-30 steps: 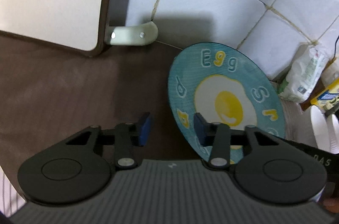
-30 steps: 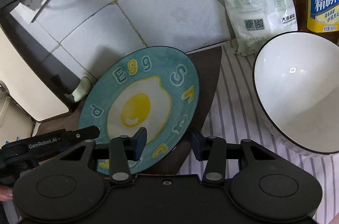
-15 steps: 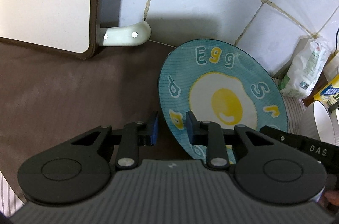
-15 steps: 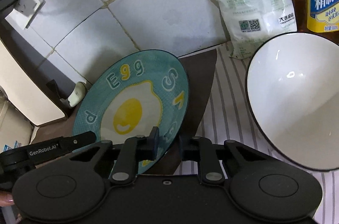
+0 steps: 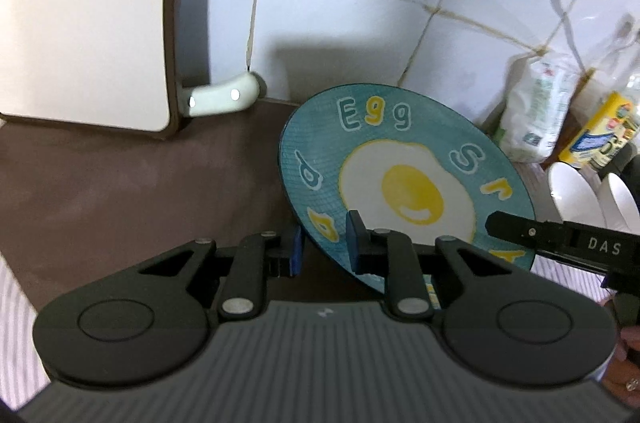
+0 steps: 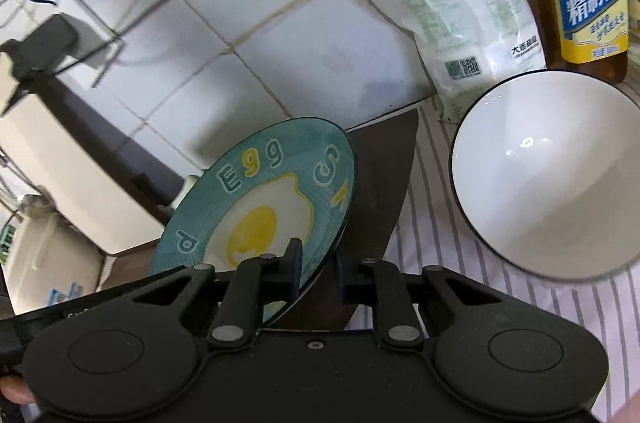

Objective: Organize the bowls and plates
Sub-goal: 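Lift the teal Egg plate and carry it over the bunny plate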

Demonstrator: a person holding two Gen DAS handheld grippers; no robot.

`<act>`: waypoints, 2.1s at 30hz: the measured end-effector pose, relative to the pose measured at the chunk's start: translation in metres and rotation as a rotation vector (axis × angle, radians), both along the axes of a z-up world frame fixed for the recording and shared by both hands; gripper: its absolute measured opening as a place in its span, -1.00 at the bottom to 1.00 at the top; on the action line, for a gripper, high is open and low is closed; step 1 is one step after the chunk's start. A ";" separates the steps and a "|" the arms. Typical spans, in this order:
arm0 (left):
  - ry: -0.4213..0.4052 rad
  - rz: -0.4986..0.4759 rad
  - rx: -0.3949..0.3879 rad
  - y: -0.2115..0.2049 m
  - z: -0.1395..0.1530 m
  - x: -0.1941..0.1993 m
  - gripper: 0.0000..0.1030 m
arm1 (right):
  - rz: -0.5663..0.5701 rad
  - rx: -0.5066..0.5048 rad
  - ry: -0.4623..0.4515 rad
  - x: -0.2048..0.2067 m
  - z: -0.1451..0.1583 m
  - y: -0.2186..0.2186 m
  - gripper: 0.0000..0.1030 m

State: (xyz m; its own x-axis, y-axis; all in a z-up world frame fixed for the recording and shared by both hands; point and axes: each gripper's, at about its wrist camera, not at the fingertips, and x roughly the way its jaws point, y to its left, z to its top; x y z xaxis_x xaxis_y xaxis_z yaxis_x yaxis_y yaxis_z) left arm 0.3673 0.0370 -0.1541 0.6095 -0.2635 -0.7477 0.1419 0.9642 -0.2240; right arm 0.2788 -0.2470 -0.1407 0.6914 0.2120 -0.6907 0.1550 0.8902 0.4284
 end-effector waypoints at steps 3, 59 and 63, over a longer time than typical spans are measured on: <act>-0.012 -0.005 -0.003 0.002 0.016 -0.017 -0.61 | 0.007 0.007 -0.023 -0.018 0.014 0.003 -0.58; 0.241 0.053 0.025 -0.006 0.005 -0.147 -0.58 | 0.025 -0.157 0.114 -0.167 0.015 0.046 -0.57; 0.279 0.088 0.014 -0.004 -0.001 -0.145 -0.57 | 0.034 -0.232 0.161 -0.162 0.019 0.058 -0.56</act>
